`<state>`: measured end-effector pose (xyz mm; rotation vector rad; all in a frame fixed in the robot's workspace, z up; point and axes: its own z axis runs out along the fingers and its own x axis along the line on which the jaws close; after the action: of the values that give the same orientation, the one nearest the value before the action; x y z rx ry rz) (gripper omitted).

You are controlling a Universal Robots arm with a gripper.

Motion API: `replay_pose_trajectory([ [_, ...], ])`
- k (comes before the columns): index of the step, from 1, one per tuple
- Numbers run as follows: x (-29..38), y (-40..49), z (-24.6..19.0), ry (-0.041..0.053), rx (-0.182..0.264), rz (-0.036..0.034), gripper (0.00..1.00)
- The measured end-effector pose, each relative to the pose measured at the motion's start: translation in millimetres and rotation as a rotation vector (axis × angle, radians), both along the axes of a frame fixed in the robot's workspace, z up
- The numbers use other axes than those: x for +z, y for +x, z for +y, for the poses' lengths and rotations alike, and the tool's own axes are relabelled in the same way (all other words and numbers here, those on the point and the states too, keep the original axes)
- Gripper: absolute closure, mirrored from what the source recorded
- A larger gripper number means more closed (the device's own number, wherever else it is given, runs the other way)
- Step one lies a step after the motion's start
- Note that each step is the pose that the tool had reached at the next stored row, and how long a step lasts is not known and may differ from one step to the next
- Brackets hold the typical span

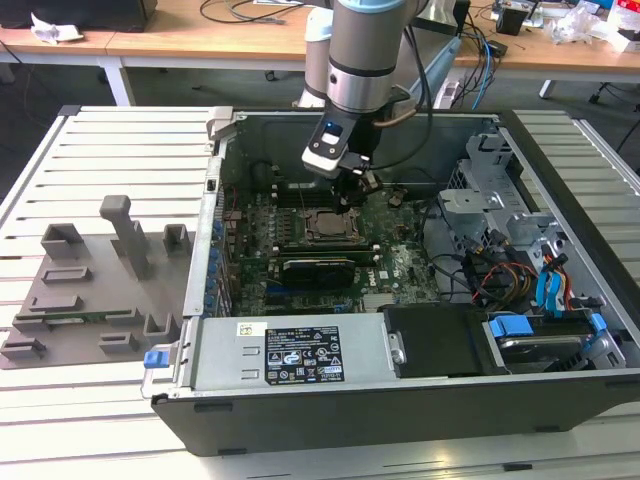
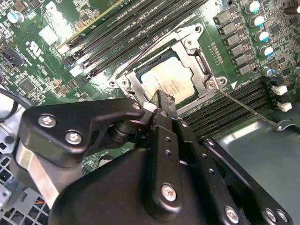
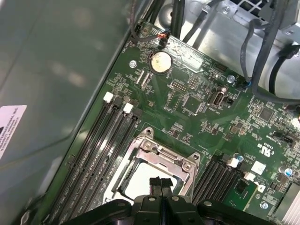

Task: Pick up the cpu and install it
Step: 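Install the first cpu locking lever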

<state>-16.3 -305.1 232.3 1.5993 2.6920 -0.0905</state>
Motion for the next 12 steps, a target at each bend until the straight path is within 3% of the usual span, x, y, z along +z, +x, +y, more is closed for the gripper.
replay_pose_trajectory([
  [12, 0.0, 0.0, 0.0, 0.0, 0.123, 0.0, 0.89],
])
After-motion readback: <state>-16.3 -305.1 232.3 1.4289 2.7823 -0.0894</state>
